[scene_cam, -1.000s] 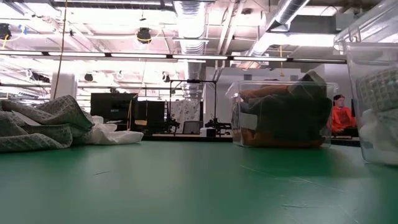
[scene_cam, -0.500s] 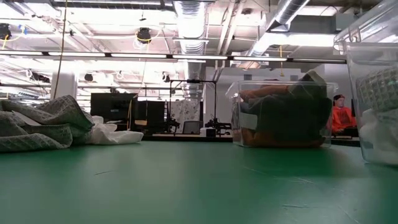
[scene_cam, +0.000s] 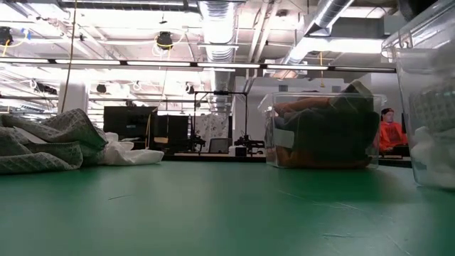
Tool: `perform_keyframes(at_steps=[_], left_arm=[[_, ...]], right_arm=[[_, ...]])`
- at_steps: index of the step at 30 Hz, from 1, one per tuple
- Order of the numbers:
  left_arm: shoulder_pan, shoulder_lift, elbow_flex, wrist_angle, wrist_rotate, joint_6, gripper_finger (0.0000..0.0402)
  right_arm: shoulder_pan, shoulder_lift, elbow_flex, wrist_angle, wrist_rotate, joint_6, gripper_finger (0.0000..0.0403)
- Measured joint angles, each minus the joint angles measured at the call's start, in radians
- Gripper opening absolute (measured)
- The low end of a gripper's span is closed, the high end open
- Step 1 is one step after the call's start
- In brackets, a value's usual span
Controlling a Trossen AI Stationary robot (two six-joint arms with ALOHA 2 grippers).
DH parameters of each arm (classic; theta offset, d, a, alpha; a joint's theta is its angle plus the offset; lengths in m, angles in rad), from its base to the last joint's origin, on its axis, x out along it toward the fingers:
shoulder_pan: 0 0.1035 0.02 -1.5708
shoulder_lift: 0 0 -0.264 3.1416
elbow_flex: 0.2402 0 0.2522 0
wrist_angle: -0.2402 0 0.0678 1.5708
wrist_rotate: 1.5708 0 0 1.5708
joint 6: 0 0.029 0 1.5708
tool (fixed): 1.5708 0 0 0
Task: Sort towels by color in basket
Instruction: Put the white squared towel into the bottom transparent bin, then put the white towel into the bottom transparent bin
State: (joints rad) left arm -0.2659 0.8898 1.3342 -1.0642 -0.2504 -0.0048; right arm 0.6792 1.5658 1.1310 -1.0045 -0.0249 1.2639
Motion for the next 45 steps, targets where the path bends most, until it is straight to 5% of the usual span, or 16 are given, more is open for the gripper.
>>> perform_keyframes(at_steps=[6, 14, 21, 23, 26, 30, 32, 40, 45], left_arm=[[0.000, 0.000, 0.000, 0.006, 0.000, -0.008, 0.0174], [0.000, 0.000, 0.000, 0.006, 0.000, 0.002, 0.0174], [0.000, 0.000, -0.005, 0.012, 0.000, 0.002, 0.0174], [0.000, -0.003, -0.034, 0.035, 0.000, 0.005, 0.0174], [0.000, -0.016, -0.120, 0.080, 0.000, 0.038, 0.0174], [0.001, -0.027, -0.278, 0.166, -0.026, 0.084, 0.0174], [0.005, -0.025, -0.346, 0.184, -0.050, 0.057, 0.0174], [0.132, 0.084, -0.425, -0.017, -0.084, -0.026, 0.0174], [0.313, 0.188, -0.425, 0.003, -0.139, 0.046, 0.0174]], right_arm=[[-0.009, -0.005, -0.037, 0.008, 0.004, -0.008, 0.0040], [-0.059, -0.009, 0.107, -0.143, -0.083, -0.069, 0.0158], [-0.096, -0.009, 0.306, -0.448, -0.079, -0.146, 0.0234], [-0.115, -0.009, 0.362, -0.519, -0.009, -0.171, 0.0239], [-0.146, -0.010, 0.416, -0.520, 0.253, -0.244, 0.0238], [-0.195, -0.009, 0.425, -0.357, 0.702, -0.357, 0.0231], [-0.238, -0.008, 0.425, -0.248, 0.846, -0.412, 0.0226], [-0.440, -0.006, 0.248, 0.472, 0.835, -0.983, 0.0219], [-0.556, -0.005, 0.084, 0.804, 0.770, -1.145, 0.0219]])
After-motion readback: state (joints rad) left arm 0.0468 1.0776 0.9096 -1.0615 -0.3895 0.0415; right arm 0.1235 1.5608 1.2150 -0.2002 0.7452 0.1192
